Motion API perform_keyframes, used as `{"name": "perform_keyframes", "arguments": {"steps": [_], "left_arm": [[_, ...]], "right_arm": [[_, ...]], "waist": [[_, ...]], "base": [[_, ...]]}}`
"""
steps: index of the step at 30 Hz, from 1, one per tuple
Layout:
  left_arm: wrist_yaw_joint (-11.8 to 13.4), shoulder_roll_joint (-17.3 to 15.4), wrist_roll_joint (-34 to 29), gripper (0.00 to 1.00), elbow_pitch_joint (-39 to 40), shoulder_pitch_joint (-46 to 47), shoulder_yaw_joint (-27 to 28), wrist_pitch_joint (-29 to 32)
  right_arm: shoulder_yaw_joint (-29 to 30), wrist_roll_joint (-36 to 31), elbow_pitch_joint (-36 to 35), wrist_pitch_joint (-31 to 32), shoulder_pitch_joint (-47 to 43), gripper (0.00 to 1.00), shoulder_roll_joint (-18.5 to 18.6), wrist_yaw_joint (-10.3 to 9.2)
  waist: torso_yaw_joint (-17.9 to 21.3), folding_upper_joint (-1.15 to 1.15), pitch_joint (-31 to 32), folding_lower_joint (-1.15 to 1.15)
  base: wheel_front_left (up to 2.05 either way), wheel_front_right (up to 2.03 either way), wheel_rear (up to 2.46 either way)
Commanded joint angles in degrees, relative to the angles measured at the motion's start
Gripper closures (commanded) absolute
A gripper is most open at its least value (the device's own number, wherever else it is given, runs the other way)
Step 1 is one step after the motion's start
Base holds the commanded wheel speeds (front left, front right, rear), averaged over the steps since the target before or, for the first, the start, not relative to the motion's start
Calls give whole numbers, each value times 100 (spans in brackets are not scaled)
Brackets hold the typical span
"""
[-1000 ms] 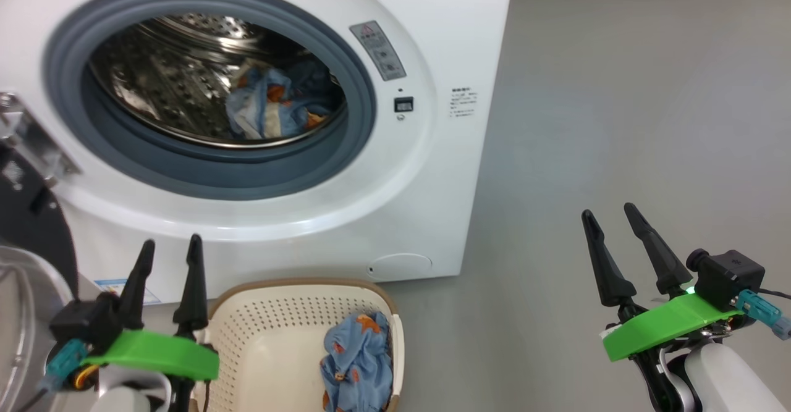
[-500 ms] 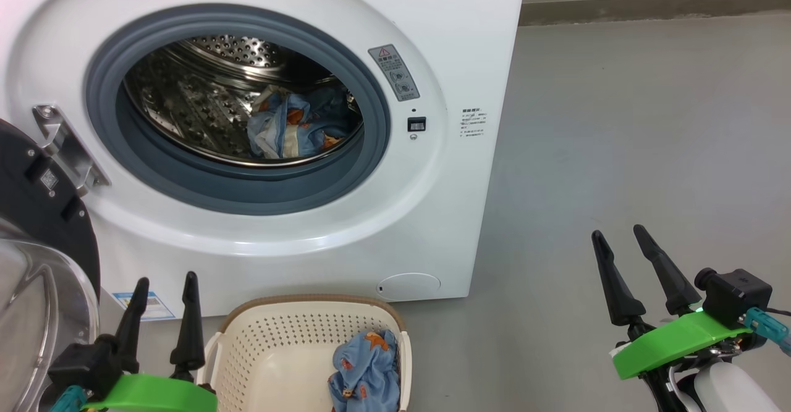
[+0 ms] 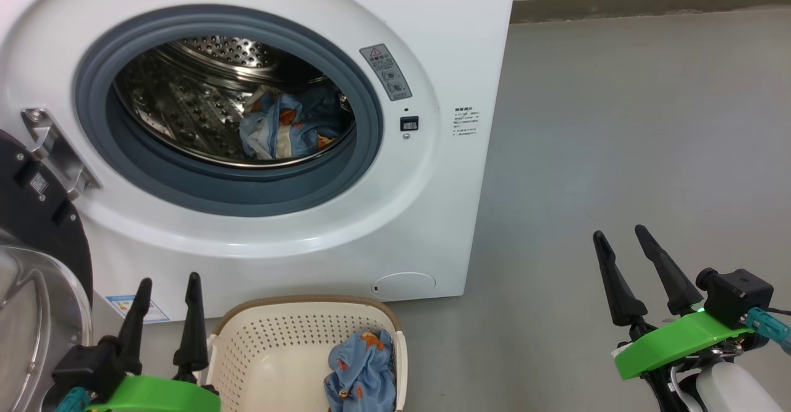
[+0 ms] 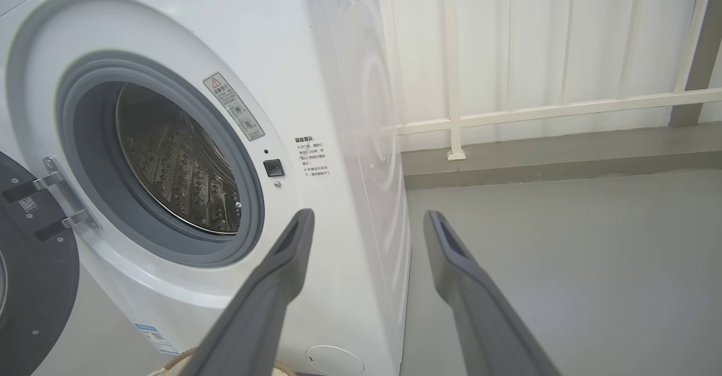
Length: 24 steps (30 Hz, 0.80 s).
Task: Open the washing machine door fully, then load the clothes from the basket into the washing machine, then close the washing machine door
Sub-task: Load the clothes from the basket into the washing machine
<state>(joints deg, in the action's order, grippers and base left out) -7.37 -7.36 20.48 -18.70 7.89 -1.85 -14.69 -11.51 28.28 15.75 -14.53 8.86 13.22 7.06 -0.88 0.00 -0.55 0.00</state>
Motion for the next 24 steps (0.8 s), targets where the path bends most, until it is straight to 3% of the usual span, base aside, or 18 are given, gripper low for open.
{"name": "perform_keyframes", "arguments": {"steps": [1, 24], "left_arm": [[-12, -84, -86, 0, 144, 81, 202, -30], [-12, -73, 25, 0, -165, 171, 31, -30]], "right_arm": [[-105, 7, -127, -47, 86, 0, 101, 43], [-93, -51, -75, -47, 161, 0, 108, 43]], "waist": [[4, 0, 3, 0], [144, 0, -308, 0]], "base": [[0, 0, 0], [0, 0, 0]]}}
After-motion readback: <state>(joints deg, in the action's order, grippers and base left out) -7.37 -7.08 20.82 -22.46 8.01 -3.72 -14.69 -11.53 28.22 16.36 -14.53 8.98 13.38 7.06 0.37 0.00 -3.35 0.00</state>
